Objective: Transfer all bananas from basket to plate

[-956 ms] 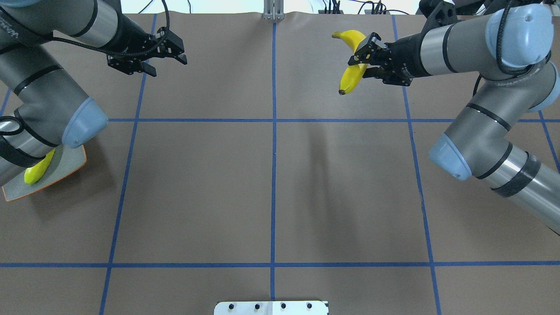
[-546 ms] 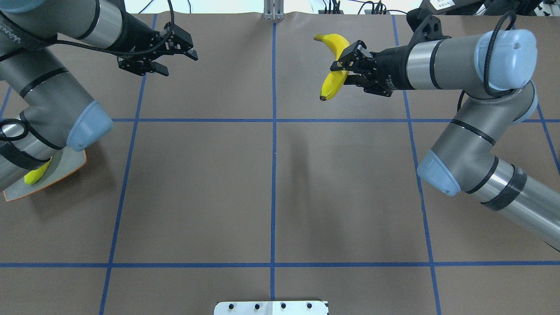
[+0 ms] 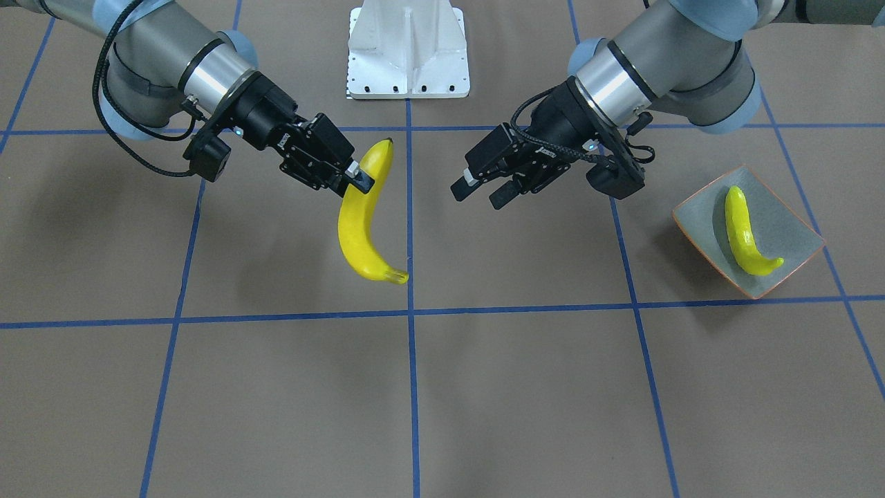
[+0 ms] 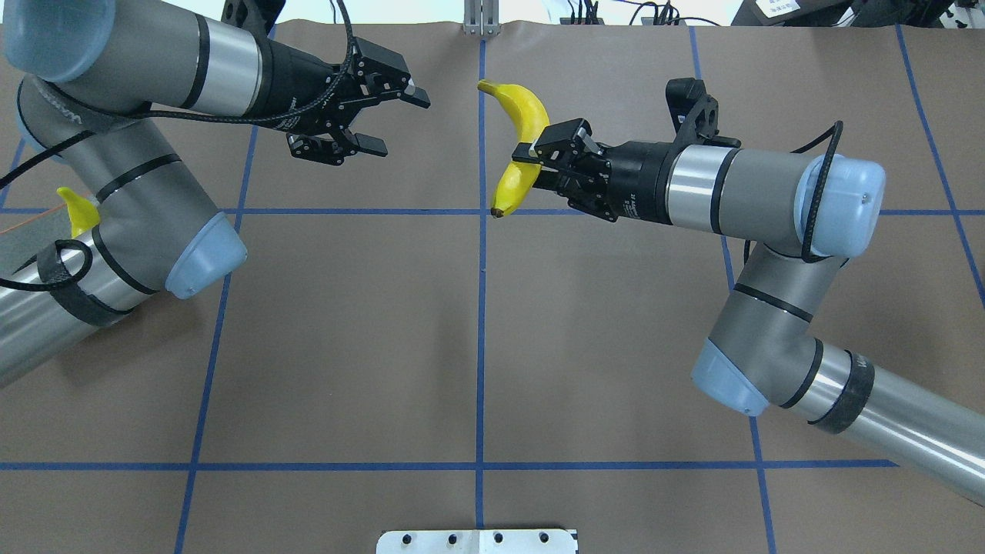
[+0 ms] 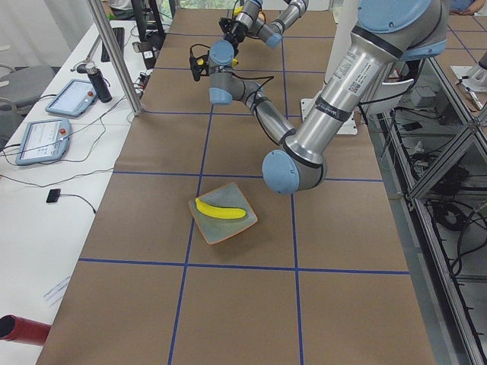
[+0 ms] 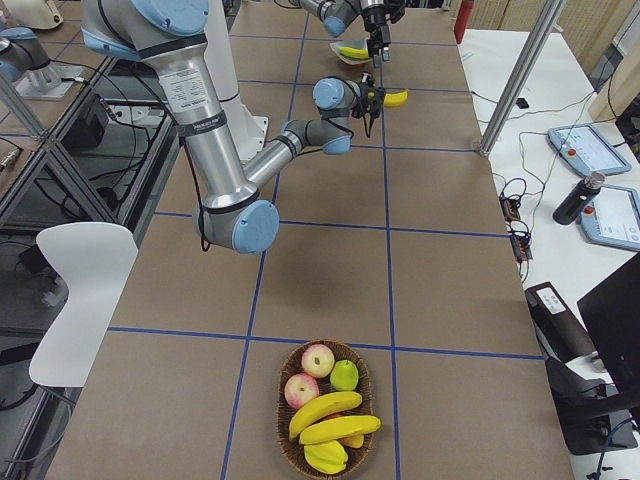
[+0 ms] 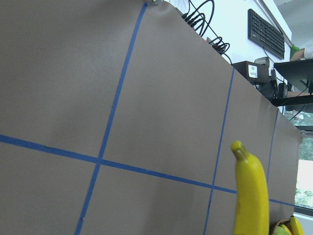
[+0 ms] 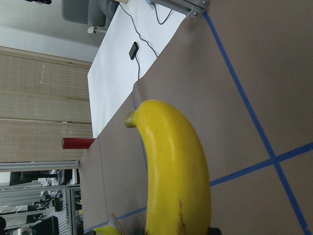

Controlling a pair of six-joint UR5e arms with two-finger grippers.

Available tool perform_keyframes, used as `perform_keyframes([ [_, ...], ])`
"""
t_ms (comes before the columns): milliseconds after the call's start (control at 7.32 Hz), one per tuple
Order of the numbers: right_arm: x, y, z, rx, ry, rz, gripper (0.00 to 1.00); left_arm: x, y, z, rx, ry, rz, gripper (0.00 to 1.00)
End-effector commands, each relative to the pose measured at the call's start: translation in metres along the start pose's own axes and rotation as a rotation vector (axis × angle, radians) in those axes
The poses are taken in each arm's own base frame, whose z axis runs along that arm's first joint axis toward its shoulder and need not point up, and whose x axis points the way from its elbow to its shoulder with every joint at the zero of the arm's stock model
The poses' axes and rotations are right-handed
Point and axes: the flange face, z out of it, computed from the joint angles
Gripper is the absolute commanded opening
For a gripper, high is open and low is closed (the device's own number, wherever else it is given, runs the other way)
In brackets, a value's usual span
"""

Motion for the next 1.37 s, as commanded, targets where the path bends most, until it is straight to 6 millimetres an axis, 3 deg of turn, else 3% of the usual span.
perform_keyframes([
  [0,-0.005,0.013,-0.005,-0.028,-0.082,0.038,0.00,0.006,0.004,0.000,-0.022,0.071,-0.085,0.88],
  [410,-0.009,0.025,-0.012,-0.074,-0.158,0.052,0.00,0.011,0.016,0.016,-0.001,0.110,-0.082,0.89],
  [1229,-0.012,0.040,-0.006,-0.085,-0.181,0.058,0.00,0.023,0.041,0.044,-0.017,0.126,-0.081,0.89],
])
